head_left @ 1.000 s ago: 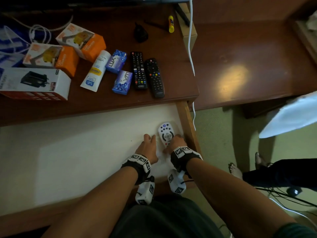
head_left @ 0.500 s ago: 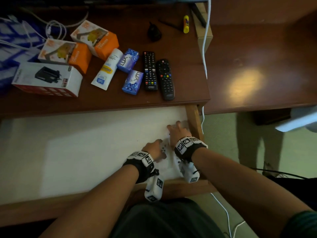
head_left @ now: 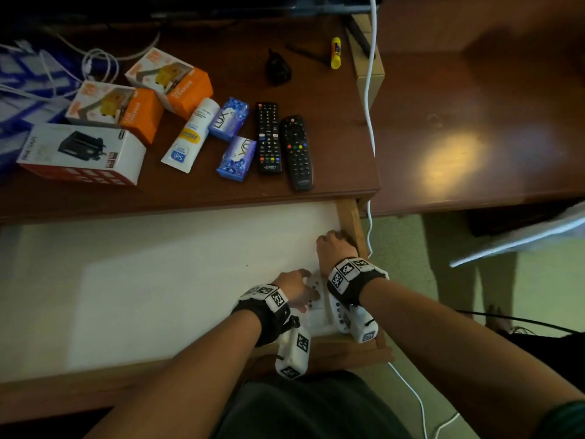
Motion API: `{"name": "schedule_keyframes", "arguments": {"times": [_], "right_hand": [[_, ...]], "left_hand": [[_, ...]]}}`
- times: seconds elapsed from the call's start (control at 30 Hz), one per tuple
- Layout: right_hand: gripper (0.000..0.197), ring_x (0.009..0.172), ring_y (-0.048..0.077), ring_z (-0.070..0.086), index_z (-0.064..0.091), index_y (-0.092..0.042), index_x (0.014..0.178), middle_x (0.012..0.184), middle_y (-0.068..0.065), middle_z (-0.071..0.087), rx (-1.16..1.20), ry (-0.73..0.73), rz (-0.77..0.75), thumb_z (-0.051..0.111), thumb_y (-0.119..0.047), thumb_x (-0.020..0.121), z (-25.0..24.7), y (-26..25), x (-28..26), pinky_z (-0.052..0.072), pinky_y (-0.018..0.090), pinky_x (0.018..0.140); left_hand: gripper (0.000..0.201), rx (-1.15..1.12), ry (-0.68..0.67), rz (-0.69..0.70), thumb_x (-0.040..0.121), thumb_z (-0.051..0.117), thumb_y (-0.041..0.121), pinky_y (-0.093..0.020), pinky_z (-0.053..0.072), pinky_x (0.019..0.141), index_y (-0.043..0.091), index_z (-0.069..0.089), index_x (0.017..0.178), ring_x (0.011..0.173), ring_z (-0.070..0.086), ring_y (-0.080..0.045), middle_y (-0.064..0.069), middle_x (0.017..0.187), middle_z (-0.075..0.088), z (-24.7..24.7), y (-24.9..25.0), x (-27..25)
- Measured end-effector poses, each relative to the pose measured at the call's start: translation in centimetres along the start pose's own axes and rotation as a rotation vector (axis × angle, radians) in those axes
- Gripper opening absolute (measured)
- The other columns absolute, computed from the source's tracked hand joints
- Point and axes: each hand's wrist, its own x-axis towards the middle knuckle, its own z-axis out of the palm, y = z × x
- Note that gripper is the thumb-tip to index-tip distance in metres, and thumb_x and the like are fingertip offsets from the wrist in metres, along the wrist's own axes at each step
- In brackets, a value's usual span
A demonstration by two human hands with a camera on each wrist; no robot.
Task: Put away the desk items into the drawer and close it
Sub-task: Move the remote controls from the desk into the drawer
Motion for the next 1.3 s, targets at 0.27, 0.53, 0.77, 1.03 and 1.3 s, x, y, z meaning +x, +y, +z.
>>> {"name": "schedule_keyframes", "arguments": {"times": [0.27, 0.53, 0.77, 1.03, 1.3], "right_hand": [[0.041, 0.116, 0.037, 0.053, 0.049, -0.001, 0.125, 0.132, 0.020, 0.043, 0.131, -0.007, -0.063, 0.055, -0.010, 0.086, -0.7, 1.0, -0.8, 0.049, 0.043, 0.096], [0.022, 0.099, 0.033, 0.062, 0.058, -0.002, 0.108, 0.112, 0.018, 0.061, 0.198, 0.003, -0.138, 0.048, -0.009, 0.089, -2.6, 2.0, -1.6, 0.054, 0.038, 0.083], [0.021, 0.086, 0.030, 0.062, 0.060, -0.006, 0.088, 0.091, 0.013, 0.065, 0.381, 0.185, -0.138, 0.052, -0.026, 0.088, -5.5, 2.0, -1.9, 0.053, 0.035, 0.076], [0.008, 0.079, 0.026, 0.051, 0.056, -0.011, 0.077, 0.084, 0.007, 0.055, 0.698, 0.774, -0.208, 0.061, -0.013, 0.083, -12.0, 0.5, -0.3, 0.035, 0.028, 0.066], [0.052, 0.132, 0.033, 0.033, 0.046, -0.024, 0.140, 0.154, 0.006, 0.029, 0.484, 0.661, -0.262, 0.055, -0.024, 0.089, -12.4, -1.7, 2.9, 0.038, 0.045, 0.102]], "left_hand": [[0.066, -0.022, -0.074, -0.014, 0.083, 0.071, 0.021, -0.035, 0.058, 0.084, 0.016, 0.042, 0.142, 0.090, 0.071, -0.022, -0.013, 0.116, 0.067, 0.5, 0.7, -0.3], [0.071, 0.060, -0.093, 0.013, 0.085, 0.069, 0.032, -0.023, 0.051, 0.081, 0.022, 0.035, 0.147, 0.091, 0.066, -0.014, -0.006, 0.122, 0.065, 0.5, 0.2, -0.7], [0.039, 0.169, 0.269, 0.253, 0.089, 0.062, 0.034, -0.027, 0.048, 0.089, 0.023, 0.058, 0.126, 0.102, 0.062, -0.018, -0.001, 0.108, 0.069, -3.7, 3.0, -3.4], [0.014, 0.051, 0.755, 0.645, 0.088, 0.063, 0.018, -0.017, 0.047, 0.077, 0.022, 0.069, 0.100, 0.083, 0.061, -0.004, 0.006, 0.096, 0.068, -12.8, 9.1, -7.0], [0.049, 0.522, 0.910, 0.402, 0.091, 0.055, 0.027, -0.047, 0.028, 0.111, 0.027, 0.043, 0.138, 0.138, 0.023, -0.025, -0.001, 0.150, 0.028, -16.4, 11.0, -4.8]]}}
